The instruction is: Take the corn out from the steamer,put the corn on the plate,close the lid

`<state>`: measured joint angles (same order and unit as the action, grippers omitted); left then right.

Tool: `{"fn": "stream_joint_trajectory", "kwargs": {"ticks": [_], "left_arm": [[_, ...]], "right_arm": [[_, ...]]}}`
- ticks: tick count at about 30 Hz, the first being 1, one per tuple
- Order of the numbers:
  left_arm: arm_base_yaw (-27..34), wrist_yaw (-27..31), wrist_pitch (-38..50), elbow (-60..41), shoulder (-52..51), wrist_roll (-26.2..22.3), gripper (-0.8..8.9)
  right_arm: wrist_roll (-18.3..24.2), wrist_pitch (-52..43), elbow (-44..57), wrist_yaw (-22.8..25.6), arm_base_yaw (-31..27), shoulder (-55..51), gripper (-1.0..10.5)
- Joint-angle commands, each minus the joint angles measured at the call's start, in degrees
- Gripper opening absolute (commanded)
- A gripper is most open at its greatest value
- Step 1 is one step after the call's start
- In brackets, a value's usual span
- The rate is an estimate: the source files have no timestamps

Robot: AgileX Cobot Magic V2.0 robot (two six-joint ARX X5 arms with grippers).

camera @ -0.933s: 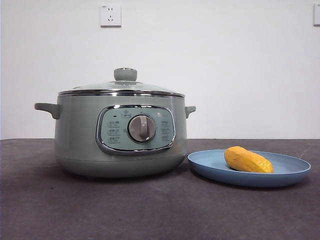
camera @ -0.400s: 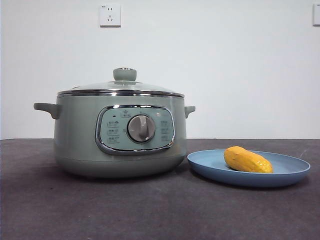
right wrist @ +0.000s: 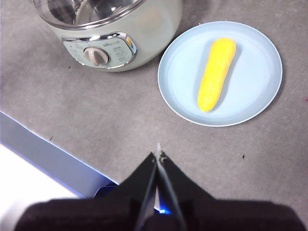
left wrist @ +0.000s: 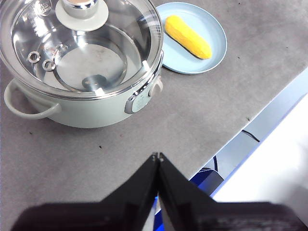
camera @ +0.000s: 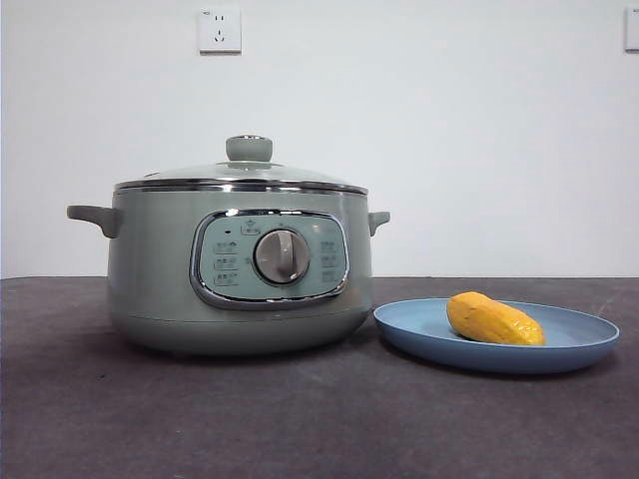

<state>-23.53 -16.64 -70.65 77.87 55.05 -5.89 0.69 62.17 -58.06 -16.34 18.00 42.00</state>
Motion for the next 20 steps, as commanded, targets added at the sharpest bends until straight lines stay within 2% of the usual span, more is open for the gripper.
{"fn": "stream_joint_trajectory", "kwargs": {"ticks": [1, 7, 10, 13, 16, 18, 20], "left_arm": [[-0.1, 0.2, 0.8, -0.5, -0.1, 0.0, -0.03], [0.5, 2.3, 6.0, -0.6, -0.6, -3.5, -0.03], [3.5, 2.7, 14.1, -0.9, -2.4, -9.0, -0.03], [8.9, -0.2, 22.8, -3.1, -5.6, -10.9, -0.03], [14.5, -3.4, 31.4, -8.8, -10.5, -11.0, -0.03], [17.1, -2.3, 36.9, -14.4, -14.2, -11.0, -0.03], [18.8, 1.8, 42.3, -21.3, -18.6, -11.2, -0.03]], "right_arm": [[0.2, -0.2, 0.2, 0.2, 0.0, 0.0, 0.0], [0.2, -0.2, 0.2, 0.2, 0.0, 0.0, 0.0], [0.2, -0.2, 0.2, 0.1, 0.0, 0.0, 0.0], [0.2, -0.2, 0.2, 0.2, 0.0, 0.0, 0.0], [0.2, -0.2, 0.2, 0.2, 0.0, 0.0, 0.0], [0.2, -0.2, 0.2, 0.2, 0.0, 0.0, 0.0], [0.2, -0.2, 0.2, 0.2, 0.0, 0.0, 0.0]]}}
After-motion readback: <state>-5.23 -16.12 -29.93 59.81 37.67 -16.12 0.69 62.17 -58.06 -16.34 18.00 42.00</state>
